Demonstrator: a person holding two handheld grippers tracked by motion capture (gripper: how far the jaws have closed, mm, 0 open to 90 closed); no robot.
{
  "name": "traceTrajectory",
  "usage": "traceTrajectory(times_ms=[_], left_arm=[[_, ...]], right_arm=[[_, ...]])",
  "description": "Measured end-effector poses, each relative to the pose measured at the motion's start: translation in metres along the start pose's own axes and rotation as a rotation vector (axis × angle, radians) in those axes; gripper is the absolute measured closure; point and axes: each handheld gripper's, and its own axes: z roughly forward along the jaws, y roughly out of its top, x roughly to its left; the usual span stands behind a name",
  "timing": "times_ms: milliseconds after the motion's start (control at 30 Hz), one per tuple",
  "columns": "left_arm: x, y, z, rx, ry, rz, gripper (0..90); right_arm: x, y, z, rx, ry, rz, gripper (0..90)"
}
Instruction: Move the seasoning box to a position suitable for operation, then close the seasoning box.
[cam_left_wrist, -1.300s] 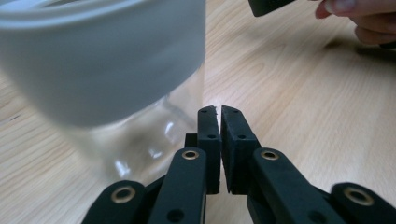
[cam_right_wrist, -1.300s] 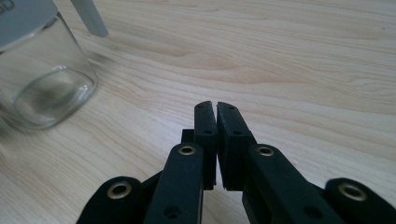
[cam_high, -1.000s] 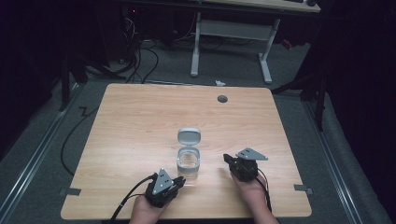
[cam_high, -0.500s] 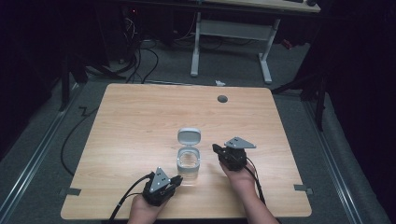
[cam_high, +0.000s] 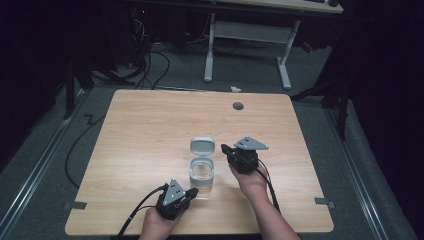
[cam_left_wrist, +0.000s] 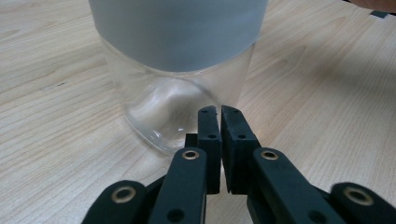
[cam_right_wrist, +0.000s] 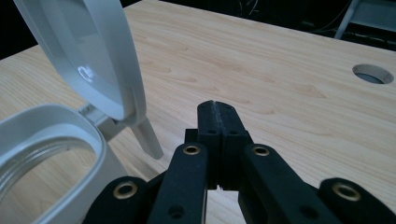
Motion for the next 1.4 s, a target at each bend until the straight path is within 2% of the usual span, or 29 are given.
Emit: traceTrajectory(times_ms=[233,367,800,1233,1400], left_arm=[[0.0,0.0,0.001,-0.002,0.007,0.006,89.5],[0.0,0.0,0.001,-0.005,0.007,-0.004,89.7],[0.0,0.0,0.002,0.002,0.005,0.001,90.0],[0.001,0.0,0.001,-0.005,0.008,-0.003,90.0],[0.001,0.0,0.002,0.0,0.008,-0.004,90.0]], right_arm=[[0.004,0.012,0.003,-0.01,0.004,-0.02,89.9],[0.004,0.016,0.004,-0.015,0.008,-0.021,89.9],[0.006,0.029,0.005,-0.045,0.026,-0.017,90.0],[0.009,0.041,-0.001,-0.08,0.049,-0.021,90.0],[0.014,0.044,-0.004,-0.077,0.063,-0.039,89.9]])
